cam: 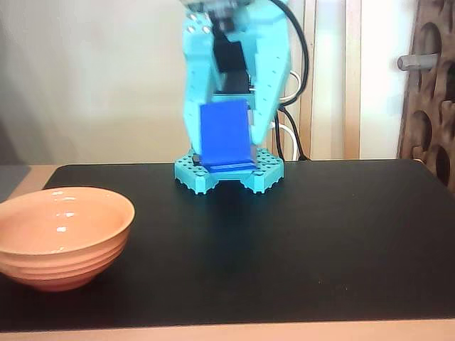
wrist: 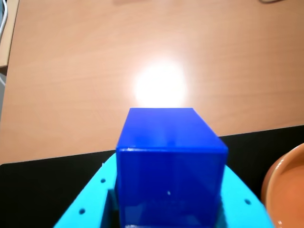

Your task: Place the blue cube in the orange bowl.

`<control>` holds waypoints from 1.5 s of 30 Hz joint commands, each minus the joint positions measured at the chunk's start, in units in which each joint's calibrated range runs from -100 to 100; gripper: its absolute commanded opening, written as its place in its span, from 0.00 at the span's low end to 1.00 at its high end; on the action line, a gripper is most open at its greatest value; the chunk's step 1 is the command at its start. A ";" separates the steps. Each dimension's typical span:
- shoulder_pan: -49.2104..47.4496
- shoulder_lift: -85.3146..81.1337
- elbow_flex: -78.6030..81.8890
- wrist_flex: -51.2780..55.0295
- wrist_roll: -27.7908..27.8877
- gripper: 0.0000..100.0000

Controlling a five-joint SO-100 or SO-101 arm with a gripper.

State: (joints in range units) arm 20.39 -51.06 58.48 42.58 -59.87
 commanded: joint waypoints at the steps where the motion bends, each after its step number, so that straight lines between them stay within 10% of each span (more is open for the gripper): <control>1: 6.09 -2.58 -7.30 -6.26 1.82 0.11; 45: 35.57 3.55 2.31 -4.78 6.80 0.11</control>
State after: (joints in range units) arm 55.74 -50.47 61.37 39.59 -53.50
